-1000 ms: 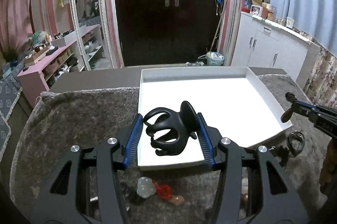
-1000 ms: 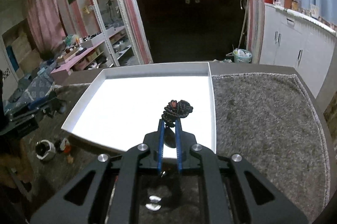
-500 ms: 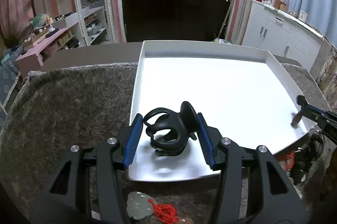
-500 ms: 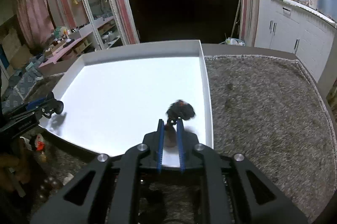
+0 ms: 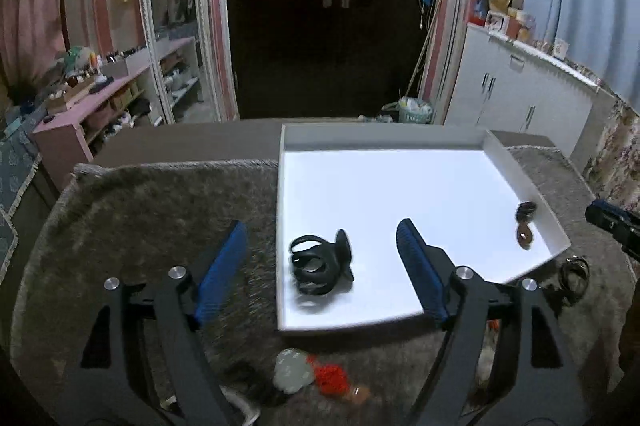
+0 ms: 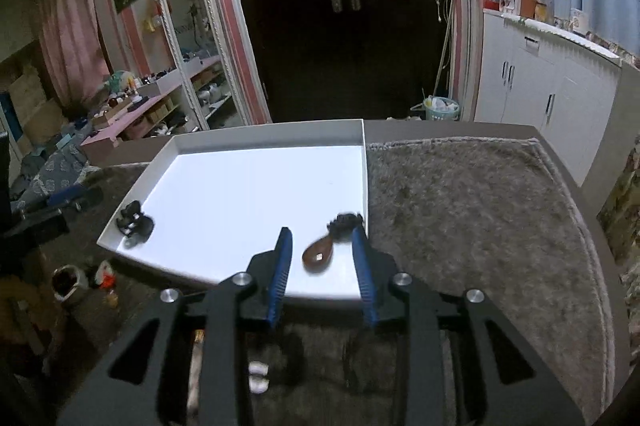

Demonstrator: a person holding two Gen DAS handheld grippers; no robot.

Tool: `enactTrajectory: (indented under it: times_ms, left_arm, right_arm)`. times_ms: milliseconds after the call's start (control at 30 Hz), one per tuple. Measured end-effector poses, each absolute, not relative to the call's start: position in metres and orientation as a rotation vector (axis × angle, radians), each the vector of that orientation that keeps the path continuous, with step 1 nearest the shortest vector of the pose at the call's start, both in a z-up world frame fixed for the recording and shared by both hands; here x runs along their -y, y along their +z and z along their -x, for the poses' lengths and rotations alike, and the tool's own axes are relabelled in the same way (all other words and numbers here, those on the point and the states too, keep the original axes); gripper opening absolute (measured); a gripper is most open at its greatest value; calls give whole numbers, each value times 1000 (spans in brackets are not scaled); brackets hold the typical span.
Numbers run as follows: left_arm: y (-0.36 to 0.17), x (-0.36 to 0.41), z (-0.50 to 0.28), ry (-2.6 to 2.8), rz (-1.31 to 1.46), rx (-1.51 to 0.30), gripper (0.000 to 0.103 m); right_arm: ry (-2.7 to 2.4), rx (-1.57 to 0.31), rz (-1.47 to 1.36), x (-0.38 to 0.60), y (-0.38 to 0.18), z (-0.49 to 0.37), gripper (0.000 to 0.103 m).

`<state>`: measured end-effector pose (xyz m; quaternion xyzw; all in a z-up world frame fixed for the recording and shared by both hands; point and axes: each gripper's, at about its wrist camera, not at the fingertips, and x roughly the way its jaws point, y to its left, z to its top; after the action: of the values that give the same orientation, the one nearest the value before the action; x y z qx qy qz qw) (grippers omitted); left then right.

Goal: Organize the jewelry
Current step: 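Move both open tools back to the jewelry on the table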

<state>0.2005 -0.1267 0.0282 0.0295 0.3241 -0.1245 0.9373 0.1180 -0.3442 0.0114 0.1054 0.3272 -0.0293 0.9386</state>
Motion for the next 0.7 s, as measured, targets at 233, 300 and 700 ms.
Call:
enactTrajectory:
  times_ms: [233,300,700]
  left_arm:
    - [7,108,-145,-251,-99,-698,81]
    - [-4,110,-131,-270,-102,-719,81]
    - [-34,98,-90,-301,-102,-766,81]
  right_arm:
    - [-53,-737,-193,323,-19,-79,37]
    - [-47,-768,-203,319,-32,-78,37]
    - [-66,-773,-219,315,-44,-41,37]
